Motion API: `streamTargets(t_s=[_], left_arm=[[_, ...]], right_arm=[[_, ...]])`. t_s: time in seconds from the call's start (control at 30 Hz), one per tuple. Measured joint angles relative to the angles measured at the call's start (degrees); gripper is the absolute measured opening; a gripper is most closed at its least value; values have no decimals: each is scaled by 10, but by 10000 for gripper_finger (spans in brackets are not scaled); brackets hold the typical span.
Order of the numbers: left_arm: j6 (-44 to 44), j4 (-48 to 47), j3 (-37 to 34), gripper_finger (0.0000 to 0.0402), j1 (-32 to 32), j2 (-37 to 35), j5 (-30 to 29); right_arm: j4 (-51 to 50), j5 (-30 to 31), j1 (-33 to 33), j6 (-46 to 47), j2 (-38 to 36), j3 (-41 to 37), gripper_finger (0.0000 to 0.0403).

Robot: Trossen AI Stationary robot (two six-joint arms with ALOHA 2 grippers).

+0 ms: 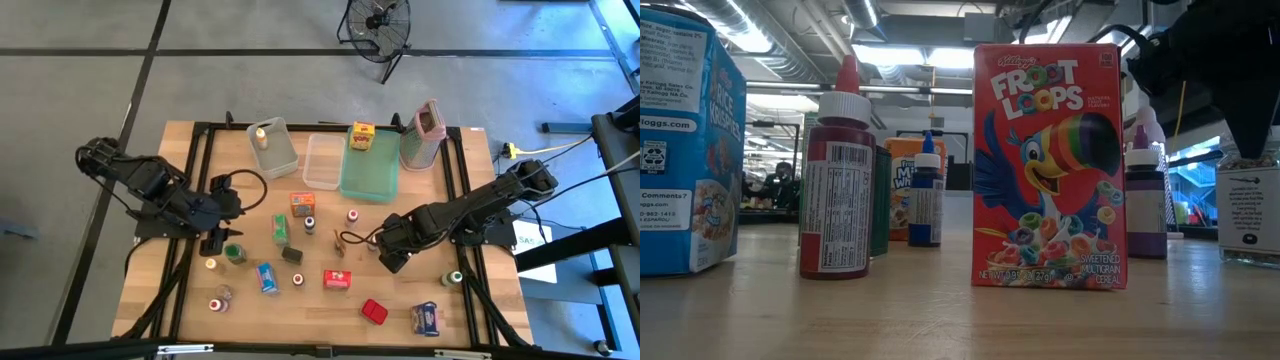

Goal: Pick & Place Kitchen Items
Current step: Put the white seasoning bottle into the white bin

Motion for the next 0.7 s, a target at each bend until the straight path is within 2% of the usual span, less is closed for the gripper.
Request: streamTargets(t_s=[0.1, 0.3, 0.53, 0.7], left_arm=[[-12, 0, 0, 230, -12, 0, -7], [-39, 0, 0, 229, -42, 0, -27], [-71, -2, 0, 228, -84, 0, -48], [-79, -2, 0, 230, -106, 0, -56]], right_arm=[[0, 0, 0, 1, 0, 0, 208], [0, -5, 0, 2, 0, 0, 208], [-7, -39, 0, 4, 0, 3, 214], [-54, -40, 2, -4, 0, 50, 213]])
